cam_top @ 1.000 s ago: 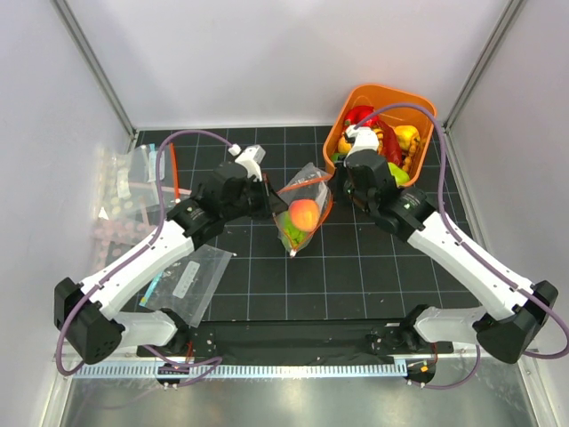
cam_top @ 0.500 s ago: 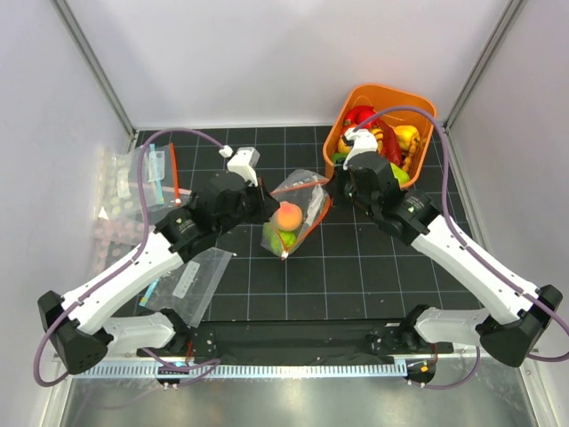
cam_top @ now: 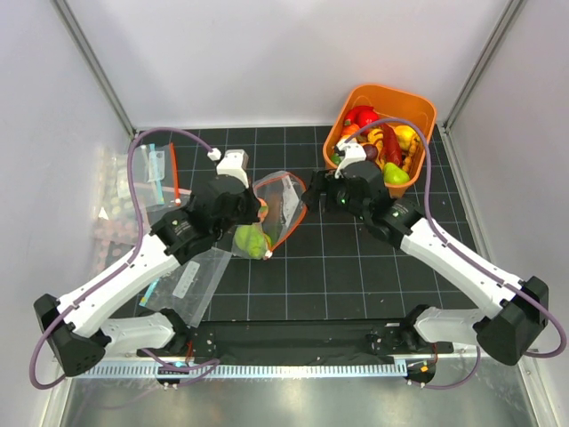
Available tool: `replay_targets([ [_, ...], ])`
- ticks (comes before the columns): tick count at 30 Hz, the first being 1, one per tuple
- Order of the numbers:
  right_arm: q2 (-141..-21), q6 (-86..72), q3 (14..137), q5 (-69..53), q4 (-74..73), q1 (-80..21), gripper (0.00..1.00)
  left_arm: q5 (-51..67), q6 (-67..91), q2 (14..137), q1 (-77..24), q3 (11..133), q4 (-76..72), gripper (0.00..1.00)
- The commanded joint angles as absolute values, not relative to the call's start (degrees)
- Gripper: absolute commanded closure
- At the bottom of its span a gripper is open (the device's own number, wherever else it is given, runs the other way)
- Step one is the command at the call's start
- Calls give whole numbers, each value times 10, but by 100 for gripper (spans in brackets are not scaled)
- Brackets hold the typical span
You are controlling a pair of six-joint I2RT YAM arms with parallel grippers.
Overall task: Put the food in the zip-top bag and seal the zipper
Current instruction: Adjust the zipper food storage bag at the center of the board, then move the bin to the center of the board.
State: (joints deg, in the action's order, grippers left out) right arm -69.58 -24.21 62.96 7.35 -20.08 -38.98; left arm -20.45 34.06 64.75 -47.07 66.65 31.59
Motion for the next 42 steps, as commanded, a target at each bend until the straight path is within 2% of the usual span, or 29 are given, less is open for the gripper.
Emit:
replay_targets([
  [1,-698,-247,634,66,-153,-389,17,-242,336,647,-470,672,296,100],
  [7,-694,-241,634,73,-149,-389,16,-296,331,655,-470,671,301,99],
  [14,-683,-205,663,196,-158,-361,13,-312,330,670,-468,665,290,99],
  [22,-822,-235,734,261,-135,-273,11,-300,330,637,-468,635,255,100],
  [25,-912,-242,801,283,-198,-250,11,-298,331,628,-468,628,249,100],
  [32,-983,-269,862,264,-300,-227,10,-296,330,629,-468,629,250,100],
  [37,-946,-393,802,229,-365,-234,8,-295,330,624,-468,628,250,100],
  [42,-807,-459,663,258,-345,-247,8,-293,331,623,-468,629,250,100],
])
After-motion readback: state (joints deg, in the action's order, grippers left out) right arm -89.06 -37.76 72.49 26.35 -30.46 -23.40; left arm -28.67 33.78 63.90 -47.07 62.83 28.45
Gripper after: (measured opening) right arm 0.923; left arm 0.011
